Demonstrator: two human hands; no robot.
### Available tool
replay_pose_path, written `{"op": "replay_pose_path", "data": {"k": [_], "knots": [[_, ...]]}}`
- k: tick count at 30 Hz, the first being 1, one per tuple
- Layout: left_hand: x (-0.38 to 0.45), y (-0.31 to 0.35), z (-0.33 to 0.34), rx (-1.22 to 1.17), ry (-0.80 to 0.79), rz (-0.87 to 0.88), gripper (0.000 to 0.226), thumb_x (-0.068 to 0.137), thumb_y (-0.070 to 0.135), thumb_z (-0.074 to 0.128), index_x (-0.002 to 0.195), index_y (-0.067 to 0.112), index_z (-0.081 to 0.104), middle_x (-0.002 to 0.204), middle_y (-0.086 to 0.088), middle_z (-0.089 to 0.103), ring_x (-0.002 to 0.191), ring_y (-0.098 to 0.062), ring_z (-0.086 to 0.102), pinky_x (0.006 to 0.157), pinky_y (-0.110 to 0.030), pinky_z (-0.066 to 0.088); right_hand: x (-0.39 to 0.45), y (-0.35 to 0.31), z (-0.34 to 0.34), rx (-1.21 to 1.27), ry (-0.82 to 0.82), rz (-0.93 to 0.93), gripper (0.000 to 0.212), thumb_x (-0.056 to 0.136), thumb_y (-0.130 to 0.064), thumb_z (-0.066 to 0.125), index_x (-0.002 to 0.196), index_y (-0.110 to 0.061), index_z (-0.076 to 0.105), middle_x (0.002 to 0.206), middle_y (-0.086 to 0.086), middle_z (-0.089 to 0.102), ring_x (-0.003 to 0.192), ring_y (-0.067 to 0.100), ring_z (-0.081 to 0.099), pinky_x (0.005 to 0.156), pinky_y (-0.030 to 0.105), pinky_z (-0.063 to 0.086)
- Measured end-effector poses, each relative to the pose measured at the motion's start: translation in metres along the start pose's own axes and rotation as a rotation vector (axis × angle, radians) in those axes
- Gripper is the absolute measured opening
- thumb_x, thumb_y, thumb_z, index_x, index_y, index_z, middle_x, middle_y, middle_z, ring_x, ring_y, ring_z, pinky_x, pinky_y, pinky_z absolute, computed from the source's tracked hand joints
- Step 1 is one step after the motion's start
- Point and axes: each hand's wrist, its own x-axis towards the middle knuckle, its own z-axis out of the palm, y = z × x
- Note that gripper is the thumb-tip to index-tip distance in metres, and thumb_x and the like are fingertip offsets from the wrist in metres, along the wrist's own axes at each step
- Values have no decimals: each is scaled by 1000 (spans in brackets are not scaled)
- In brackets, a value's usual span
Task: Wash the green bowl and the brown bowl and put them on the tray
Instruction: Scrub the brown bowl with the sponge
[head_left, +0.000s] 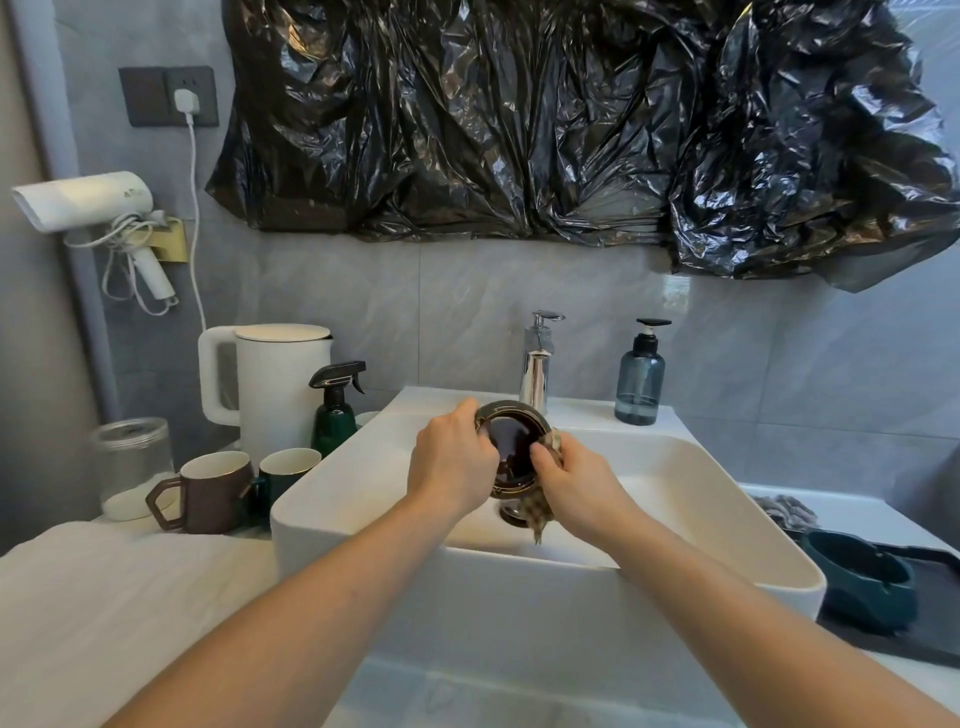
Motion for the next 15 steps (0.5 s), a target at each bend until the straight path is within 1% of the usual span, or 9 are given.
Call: {"op": "replay_pose_path", "data": {"k": [1,3,5,8,10,12,15], "knots": [[1,-1,0,-14,9,-8,15,105,25,51,110,20,64,104,-7,74,93,-31,66,83,-47,61,0,0,0,23,-10,14,25,108,-37,42,120,-22,58,111,-1,68,98,15,63,83,31,51],[0,0,1,-54,-23,2,16,107,25,50,112,19,64,104,-6,73,93,-29,65,84,-48,61,0,-1,-1,71,28,-15,21,108,-33,43,120,-23,57,109,-2,68,95,11,62,75,25,48],[-1,1,3,-99,-100,12,16,107,26,49,108,19,64,102,-6,72,92,-30,65,84,-49,60,0,0,-3,118,80,-74,18,108,-24,45,118,-25,59,107,-2,69,96,13,63,75,24,49],[-5,4,4,-161,-228,-9,10,102,32,55,103,24,61,97,-3,69,89,-31,68,78,-52,63,1,2,-4,101,105,-98,23,107,-15,45,118,-26,62,110,0,68,100,17,63,85,29,53],[-7,5,5,-165,-268,7,9,98,34,61,103,26,61,97,0,70,92,-29,68,78,-51,63,3,4,-3,44,113,-122,32,105,-12,45,128,-25,63,119,1,67,108,20,61,96,34,52],[-9,5,4,-181,-287,17,13,95,35,66,105,28,62,99,1,71,94,-28,68,77,-50,64,3,3,-3,-1,108,-148,41,104,-10,45,139,-25,60,129,0,62,118,19,57,106,36,47],[-8,2,2,-156,-296,51,16,94,34,66,108,29,62,101,2,72,95,-26,67,83,-49,62,0,0,-2,-36,71,-214,47,102,-6,48,143,-27,58,133,-5,57,121,16,54,108,33,46]]}}
